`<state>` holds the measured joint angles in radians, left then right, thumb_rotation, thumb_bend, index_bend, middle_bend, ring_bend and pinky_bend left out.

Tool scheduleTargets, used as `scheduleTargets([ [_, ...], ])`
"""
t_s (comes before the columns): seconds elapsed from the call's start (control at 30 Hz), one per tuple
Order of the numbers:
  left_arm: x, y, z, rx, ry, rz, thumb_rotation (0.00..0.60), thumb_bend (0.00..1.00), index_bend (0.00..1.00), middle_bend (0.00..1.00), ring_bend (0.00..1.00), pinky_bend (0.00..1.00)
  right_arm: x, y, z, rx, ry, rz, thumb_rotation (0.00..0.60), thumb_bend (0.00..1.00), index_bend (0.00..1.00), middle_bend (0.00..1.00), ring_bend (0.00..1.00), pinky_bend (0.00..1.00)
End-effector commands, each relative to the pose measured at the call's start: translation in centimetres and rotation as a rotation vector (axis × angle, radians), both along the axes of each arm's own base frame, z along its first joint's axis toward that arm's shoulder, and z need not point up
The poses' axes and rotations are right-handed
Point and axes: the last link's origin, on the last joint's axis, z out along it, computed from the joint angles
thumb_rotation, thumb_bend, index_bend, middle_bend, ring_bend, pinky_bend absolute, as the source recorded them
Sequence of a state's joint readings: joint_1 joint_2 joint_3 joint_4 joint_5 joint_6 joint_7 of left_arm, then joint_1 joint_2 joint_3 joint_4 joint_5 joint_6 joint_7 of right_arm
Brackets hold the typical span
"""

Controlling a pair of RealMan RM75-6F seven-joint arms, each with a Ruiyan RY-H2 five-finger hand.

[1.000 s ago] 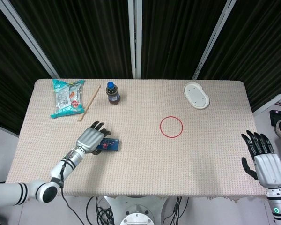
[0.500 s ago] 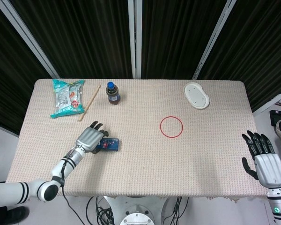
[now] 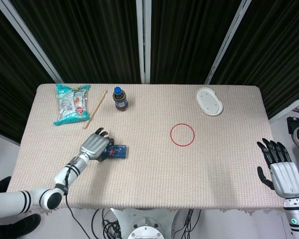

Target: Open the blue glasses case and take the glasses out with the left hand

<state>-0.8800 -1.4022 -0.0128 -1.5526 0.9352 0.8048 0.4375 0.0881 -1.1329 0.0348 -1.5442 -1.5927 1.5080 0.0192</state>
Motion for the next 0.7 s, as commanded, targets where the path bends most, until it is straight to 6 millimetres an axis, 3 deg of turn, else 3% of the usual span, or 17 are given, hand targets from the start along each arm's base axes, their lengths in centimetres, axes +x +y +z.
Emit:
scheduleTargets([
  [0.03, -0.1, 0.4, 0.0, -0.001, -0.002, 0.004, 0.600, 0.57, 0.37, 0.40, 0.13, 0.00, -0.1, 0.0, 0.0, 0.002, -0.001, -0.005, 0.600, 0.43, 0.00, 0.05, 0.00, 0.00],
  [0.47, 0.7, 0.8, 0.6, -0.010, -0.003, -0.022, 0.587, 0.68, 0.37, 0.38, 0.13, 0.00, -0.3, 0.2, 0.1, 0.000, -0.004, -0.017, 0.600, 0.43, 0.00, 0.05, 0.00, 0.00],
  [0.7, 1.2, 1.3, 0.6, -0.027, -0.008, -0.010, 0.477, 0.75, 0.31, 0.34, 0.13, 0.00, -0.3, 0.4, 0.1, -0.001, -0.005, -0.022, 0.600, 0.43, 0.00, 0.05, 0.00, 0.00],
])
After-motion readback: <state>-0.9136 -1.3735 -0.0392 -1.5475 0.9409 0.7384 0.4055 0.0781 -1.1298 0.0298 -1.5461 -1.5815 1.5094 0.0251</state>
